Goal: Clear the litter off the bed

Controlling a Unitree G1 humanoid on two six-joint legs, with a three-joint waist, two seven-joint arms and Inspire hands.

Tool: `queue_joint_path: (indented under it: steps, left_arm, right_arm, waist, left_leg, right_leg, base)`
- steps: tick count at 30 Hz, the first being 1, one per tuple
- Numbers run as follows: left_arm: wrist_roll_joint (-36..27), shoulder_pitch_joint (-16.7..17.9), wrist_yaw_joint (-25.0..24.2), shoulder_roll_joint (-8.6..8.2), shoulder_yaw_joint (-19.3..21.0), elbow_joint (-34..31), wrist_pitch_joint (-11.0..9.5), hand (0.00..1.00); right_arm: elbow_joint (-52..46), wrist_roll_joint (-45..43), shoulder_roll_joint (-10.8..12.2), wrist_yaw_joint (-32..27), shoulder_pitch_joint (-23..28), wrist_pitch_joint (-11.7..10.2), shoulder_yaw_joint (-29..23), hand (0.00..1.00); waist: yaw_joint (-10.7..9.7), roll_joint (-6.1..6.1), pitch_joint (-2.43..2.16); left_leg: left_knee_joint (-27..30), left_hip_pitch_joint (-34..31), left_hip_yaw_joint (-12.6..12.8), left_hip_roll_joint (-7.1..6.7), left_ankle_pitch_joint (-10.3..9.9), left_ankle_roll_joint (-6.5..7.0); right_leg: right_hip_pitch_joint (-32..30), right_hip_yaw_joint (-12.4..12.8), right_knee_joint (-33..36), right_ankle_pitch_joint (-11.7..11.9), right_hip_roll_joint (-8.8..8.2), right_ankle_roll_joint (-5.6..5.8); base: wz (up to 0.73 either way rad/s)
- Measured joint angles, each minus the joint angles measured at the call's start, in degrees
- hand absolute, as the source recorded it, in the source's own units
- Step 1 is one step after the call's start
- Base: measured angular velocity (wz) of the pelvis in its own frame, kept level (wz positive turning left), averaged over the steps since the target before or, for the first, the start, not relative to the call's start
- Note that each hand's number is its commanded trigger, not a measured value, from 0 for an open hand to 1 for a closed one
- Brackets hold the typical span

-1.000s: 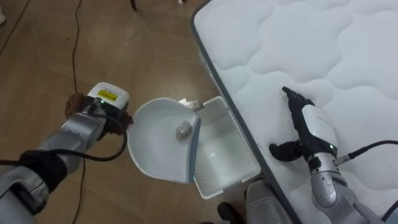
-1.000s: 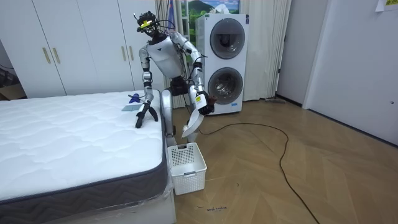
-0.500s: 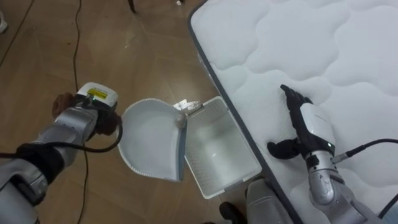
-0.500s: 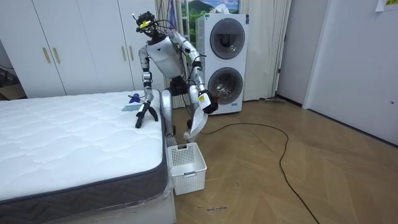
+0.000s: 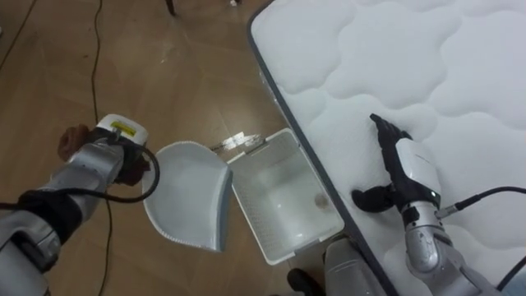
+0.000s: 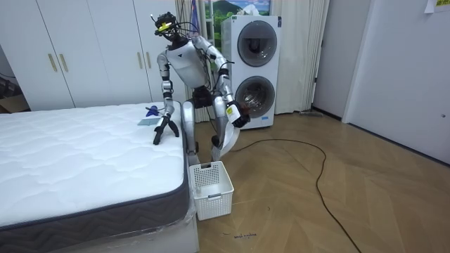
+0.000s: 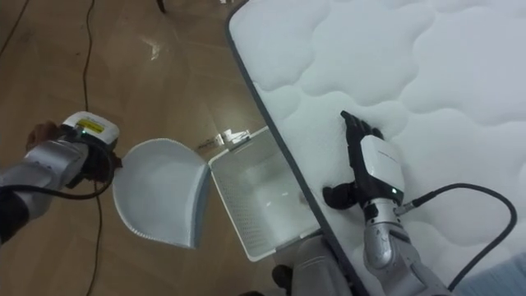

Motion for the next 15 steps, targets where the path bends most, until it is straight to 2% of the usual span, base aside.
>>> queue_joint_path:
  steps: [3,6,7,10,11,13,15]
  left_arm:
    - [0.02,-0.51,0.28,1.19,0.03,0.0,0.0,1.0]
    - [0.59,-0.66,0.28,2.5,0.01,0.11,-0.01,1.0]
    - [0.64,-0.7,0.33,3.39,0.02,0.15,-0.01,1.0]
    - [0.48,-0.82,0.81,6.31,0.02,0.17,-0.01,1.0]
    - [0.23,-0.82,1.24,7.15,0.02,0.23,-0.02,1.0]
    - [-1.6,-0.88,2.22,8.66,0.07,0.41,-0.06,1.0]
    - [-2.79,-0.87,3.48,9.46,0.36,0.71,-0.07,1.0]
  right_arm:
    - [-0.13,-0.02,0.01,-0.04,0.12,0.0,-0.05,0.0]
    - [-1.06,-0.1,-0.74,-0.12,0.18,-0.08,-0.07,0.0]
    - [-1.41,-0.15,-1.09,-0.1,-0.14,-0.08,-0.08,0.0]
    - [-1.72,-0.14,-1.71,0.01,0.02,-0.1,0.01,0.0]
    - [-1.73,-0.13,-1.72,0.0,-0.08,-0.16,0.02,0.0]
    - [-1.68,0.08,-2.17,-0.04,-0.4,-0.57,-0.04,0.0]
    - [-1.61,0.12,-2.7,-0.03,-0.08,-0.99,-0.37,0.0]
  waist:
    - [0.0,0.45,-0.03]
    - [0.01,2.14,0.06]
    - [-0.02,2.93,0.24]
    - [-0.17,4.26,0.22]
    - [-0.18,5.24,0.18]
    - [-0.15,6.28,0.22]
    - [-0.16,6.57,0.13]
  left_leg:
    - [-0.09,0.17,0.08,-0.09,0.0,0.0]
    - [-0.72,1.17,1.35,-0.42,0.01,0.02]
    - [-0.87,1.75,1.73,-0.44,0.0,0.03]
    - [-1.93,3.71,2.76,-0.82,-0.01,0.03]
    - [-2.11,4.4,2.98,-0.84,-0.01,0.03]
    - [-2.62,5.57,3.35,-1.07,-0.01,0.03]
    - [-3.04,6.82,3.58,-1.25,-0.01,0.03]
  right_leg:
    - [0.04,0.06,0.23,0.0,-0.06,0.0]
    - [0.21,0.69,0.68,-0.04,-0.41,0.06]
    - [0.53,1.0,0.68,-0.04,-0.4,0.07]
    - [1.36,2.25,0.96,-0.12,-0.31,0.11]
    - [1.94,2.49,0.81,-0.14,-0.19,0.15]
    - [2.62,2.97,0.84,-0.19,-0.19,0.24]
    - [3.53,3.4,0.91,-0.31,-0.1,0.35]
  base:
    - [0.0]
    - [-0.09]
    - [-0.16]
    - [-0.19]
    - [-0.21]
    - [-0.15]
    - [-0.12]
